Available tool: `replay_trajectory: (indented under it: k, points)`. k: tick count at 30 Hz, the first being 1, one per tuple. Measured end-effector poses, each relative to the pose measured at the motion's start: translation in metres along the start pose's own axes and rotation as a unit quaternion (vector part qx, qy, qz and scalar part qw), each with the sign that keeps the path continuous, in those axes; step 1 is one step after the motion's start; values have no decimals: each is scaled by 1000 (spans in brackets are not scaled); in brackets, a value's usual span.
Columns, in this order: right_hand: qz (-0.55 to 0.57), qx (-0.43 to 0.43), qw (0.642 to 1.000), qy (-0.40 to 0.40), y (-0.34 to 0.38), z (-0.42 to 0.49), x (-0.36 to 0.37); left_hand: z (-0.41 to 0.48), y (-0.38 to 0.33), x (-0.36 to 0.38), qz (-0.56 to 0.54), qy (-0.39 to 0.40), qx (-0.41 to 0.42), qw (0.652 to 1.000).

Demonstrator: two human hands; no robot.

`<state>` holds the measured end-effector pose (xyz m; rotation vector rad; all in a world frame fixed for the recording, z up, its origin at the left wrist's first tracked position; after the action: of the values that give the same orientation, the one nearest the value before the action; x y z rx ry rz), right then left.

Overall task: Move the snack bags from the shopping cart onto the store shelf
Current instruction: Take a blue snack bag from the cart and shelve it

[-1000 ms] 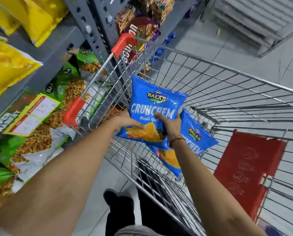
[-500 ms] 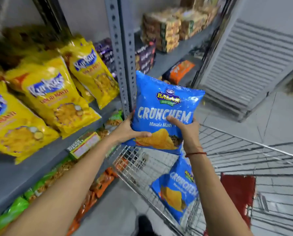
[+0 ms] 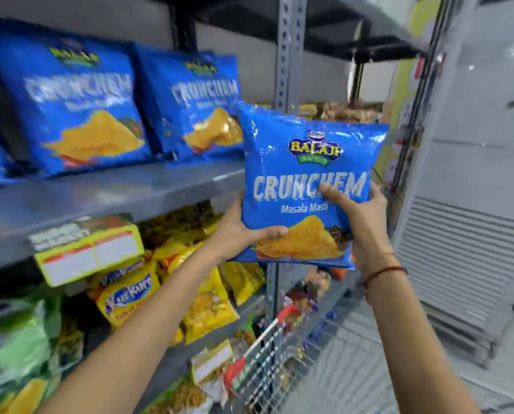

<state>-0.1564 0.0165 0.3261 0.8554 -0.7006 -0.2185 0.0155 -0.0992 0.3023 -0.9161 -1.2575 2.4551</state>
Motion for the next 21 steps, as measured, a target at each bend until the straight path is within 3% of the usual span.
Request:
replay_trajectory:
  k: [10, 21]
  points:
    - [92, -85, 981, 149, 50, 37, 159, -7, -78, -140, 45, -175, 48, 982]
    - [103, -27, 968, 226, -24, 56, 285, -23, -49, -256, 97, -259, -25, 961]
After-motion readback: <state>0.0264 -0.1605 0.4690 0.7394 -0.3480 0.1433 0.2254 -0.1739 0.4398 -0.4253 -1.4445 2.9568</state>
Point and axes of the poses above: each hand's wrist, its own z-axis towards the middle knuckle, its own x-axis out of the palm, y = z × x, the point moved 2 cm from there along z, towards the middle knuckle, and after that the axes turned 14 degrees about z, right-handed, at the moved point
